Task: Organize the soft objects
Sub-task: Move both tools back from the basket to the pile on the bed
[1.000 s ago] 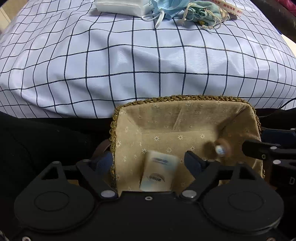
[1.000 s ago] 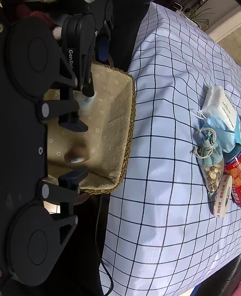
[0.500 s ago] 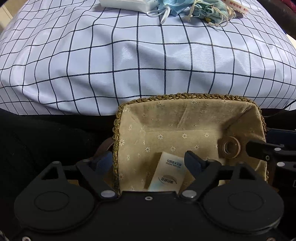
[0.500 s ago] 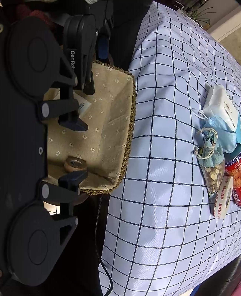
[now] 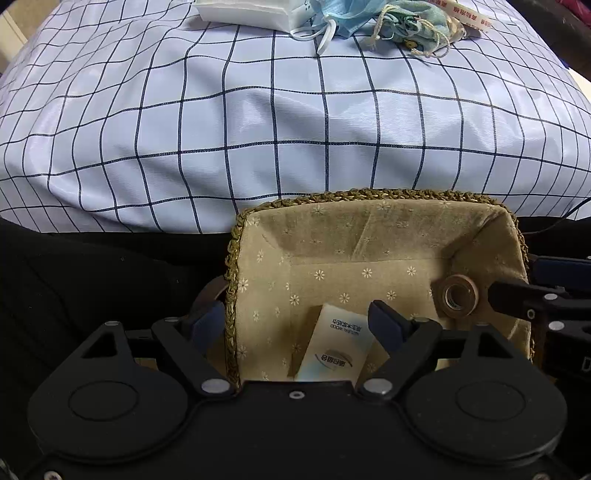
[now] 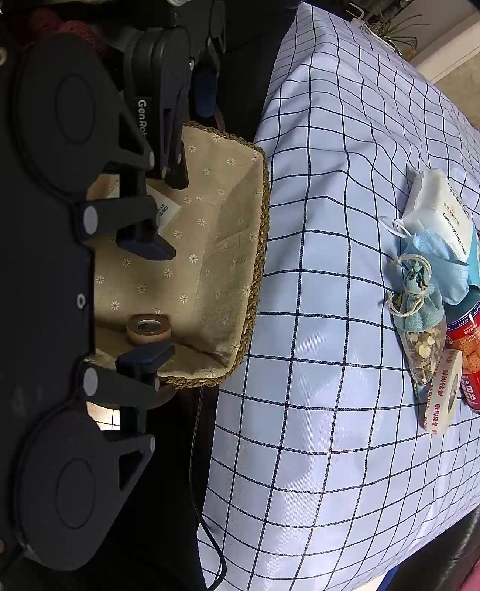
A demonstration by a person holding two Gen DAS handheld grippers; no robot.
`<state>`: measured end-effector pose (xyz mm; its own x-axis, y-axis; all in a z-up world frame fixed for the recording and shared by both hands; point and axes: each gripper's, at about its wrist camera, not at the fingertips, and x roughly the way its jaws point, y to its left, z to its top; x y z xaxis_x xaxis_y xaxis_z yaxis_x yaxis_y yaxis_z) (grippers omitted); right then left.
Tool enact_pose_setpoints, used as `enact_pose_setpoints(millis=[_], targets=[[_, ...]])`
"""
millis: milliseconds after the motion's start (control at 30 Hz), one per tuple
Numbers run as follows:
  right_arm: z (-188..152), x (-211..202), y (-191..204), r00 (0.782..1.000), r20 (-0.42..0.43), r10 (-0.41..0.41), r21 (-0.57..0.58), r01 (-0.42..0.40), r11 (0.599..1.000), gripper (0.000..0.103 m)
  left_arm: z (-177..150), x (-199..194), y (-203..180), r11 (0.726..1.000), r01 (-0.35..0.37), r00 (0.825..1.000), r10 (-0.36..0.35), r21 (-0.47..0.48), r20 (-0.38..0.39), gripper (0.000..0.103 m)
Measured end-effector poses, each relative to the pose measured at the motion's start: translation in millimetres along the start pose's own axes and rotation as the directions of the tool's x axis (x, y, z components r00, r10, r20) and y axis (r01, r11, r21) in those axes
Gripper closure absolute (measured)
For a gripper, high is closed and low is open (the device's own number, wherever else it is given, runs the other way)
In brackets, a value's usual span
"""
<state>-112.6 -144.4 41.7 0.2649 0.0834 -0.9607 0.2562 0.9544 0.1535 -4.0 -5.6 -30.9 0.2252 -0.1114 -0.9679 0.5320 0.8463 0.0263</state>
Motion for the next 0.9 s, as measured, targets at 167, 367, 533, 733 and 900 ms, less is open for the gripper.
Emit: enact_pose_setpoints(millis=[167, 367, 533, 733, 900], targets=[[0, 0, 0, 1.0, 0.001, -0.005, 0.002, 0.005, 1.0, 0.053, 1, -3, 0, 1.0, 0.002, 1.0, -0.002, 0.002, 0.006, 0.022], [2, -2, -3, 0.999, 0.019, -0.037, 0.009, 0.037, 0.999, 0.051, 4, -15, 2, 1.0, -0.012, 0.999, 0.012, 0.009, 0.046, 0.02], [12, -8, -11, 0.995, 0.066, -0.079, 0.011, 0.078, 0.997, 0.046, 18, -28, 5, 0.999, -0.053, 0.994, 0.052, 0.008, 0.095, 0.015], [41, -20, -29, 0.982, 0.147, -0.121, 0.031, 0.117, 0.993, 0.042, 45, -43, 18, 0.997, -0.075, 0.982, 0.078, -0.021, 0.172, 0.014], [77, -29, -41, 0.962, 0.229, -0.151, 0.039, 0.146, 0.989, 0.037, 74, -51, 27, 0.995, -0.087, 0.966, 0.096, -0.047, 0.239, 0.014]])
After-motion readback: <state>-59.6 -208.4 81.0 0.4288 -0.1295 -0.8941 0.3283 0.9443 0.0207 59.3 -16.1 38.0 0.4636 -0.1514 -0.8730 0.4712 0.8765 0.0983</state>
